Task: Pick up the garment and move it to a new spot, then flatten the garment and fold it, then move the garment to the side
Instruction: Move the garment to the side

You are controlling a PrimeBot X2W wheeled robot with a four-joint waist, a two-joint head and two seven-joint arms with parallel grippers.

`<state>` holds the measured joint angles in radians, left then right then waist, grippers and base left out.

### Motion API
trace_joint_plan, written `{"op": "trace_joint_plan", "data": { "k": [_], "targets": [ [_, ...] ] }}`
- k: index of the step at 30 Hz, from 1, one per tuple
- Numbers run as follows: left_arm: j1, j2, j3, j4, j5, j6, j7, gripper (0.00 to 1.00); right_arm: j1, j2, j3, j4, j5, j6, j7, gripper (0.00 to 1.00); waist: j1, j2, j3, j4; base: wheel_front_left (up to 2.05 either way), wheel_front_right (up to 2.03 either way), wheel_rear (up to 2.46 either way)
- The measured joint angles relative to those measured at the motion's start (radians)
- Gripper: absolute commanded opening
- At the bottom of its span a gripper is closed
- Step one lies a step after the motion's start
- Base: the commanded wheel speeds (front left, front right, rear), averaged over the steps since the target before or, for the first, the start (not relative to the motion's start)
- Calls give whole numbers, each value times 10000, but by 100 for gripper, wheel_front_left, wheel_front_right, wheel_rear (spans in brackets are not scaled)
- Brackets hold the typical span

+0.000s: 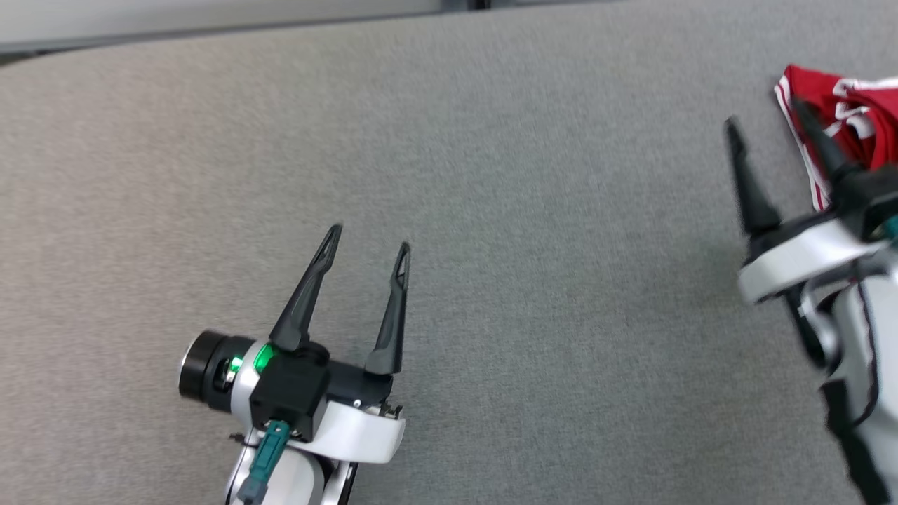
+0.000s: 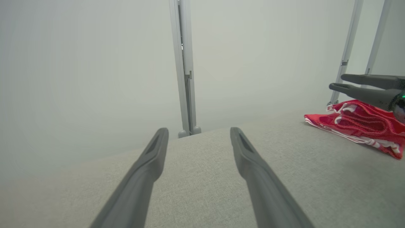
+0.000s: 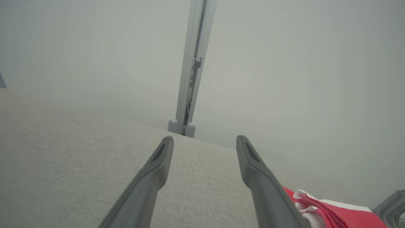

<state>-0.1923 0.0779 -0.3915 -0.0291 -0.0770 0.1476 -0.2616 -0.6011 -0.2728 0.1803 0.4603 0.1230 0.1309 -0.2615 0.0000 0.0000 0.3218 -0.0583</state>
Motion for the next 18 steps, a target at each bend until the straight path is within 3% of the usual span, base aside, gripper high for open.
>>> {"op": "trace_joint_plan", "data": {
  "k": [7,12,18],
  "targets": [
    [1135,-136,711,88,-732,309,0,100,2059,1014,288,-1323,623,0,0,100,0,0,-1214,493,0,0,0],
    [1713,-180,1243,107,-702,564,0,100,3286,1271,222,-2150,529,0,0,100,0,0,-1930,800,0,0,0],
    [2475,-217,1793,-15,-694,468,0,100,4990,1578,-44,-3195,911,0,0,100,0,0,-2616,1021,0,0,0]
  ]
}}
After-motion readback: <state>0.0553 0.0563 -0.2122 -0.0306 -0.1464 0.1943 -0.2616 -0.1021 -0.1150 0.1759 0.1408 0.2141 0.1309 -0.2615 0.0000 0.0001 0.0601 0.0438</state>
